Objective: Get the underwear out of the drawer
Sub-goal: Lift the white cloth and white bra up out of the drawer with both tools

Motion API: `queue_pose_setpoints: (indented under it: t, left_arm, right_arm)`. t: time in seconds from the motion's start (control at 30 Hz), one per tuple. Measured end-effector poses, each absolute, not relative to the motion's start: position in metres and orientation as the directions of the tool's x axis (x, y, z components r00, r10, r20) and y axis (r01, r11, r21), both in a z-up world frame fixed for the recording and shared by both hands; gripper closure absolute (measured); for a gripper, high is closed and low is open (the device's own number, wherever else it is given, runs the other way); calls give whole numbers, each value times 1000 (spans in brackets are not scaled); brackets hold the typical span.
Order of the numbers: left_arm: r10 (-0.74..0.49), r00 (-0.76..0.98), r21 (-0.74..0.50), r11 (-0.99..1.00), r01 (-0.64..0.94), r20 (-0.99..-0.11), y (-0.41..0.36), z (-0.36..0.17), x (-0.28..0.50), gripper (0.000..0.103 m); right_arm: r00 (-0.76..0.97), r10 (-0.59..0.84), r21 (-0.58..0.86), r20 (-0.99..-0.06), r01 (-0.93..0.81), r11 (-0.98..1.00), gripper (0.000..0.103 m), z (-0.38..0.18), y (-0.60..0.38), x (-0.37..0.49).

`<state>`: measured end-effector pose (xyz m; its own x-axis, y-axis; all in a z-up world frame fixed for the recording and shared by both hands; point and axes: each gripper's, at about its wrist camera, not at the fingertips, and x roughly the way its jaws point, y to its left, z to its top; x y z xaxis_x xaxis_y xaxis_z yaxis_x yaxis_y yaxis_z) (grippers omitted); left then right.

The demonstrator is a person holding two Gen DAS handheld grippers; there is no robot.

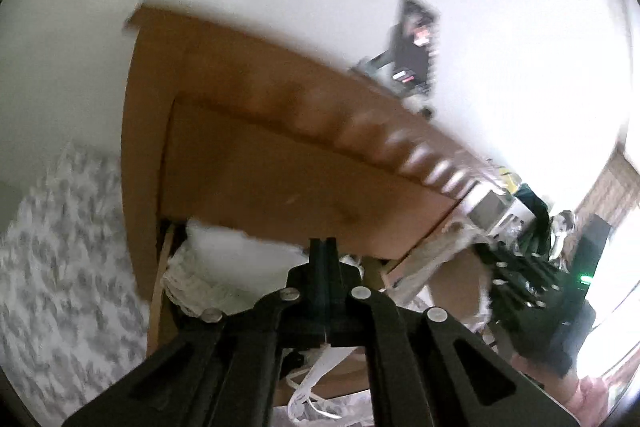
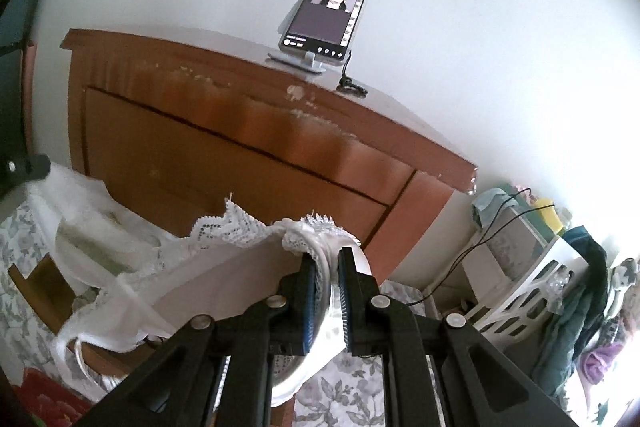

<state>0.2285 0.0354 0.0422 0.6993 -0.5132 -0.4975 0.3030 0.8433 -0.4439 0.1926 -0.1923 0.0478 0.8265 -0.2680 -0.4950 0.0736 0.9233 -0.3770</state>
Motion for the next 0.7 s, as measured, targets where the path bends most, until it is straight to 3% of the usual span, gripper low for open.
queue_pose_setpoints:
  t: [0.37,0.43,0.47,0.5,0.7]
  left_arm:
    - [-407,554,-395,907,148,-727,34,-8,264,102]
    - [-395,519,-398,911,111,-758,37,-25,276,87]
    - [-391,507,-403,911,92,-768,38,-32,280,64]
    - [-386,505,-408,910,71,-772,39,-39,284,49]
    - [-371,416,-395,918,31,-830,30,-73,306,47]
  right_arm:
    - [800,-261,-365,-540,57,929,92,35,-200,196]
    - [799,-260,-369,-542,52,928,92,32,-201,195]
    - [798,-259,-369,-544,50,928,92,30,-202,194]
    - [797,-258,-369,-546,48,928,92,28,-203,194]
    - [793,-250,-365,-555,38,930,92,20,-207,198]
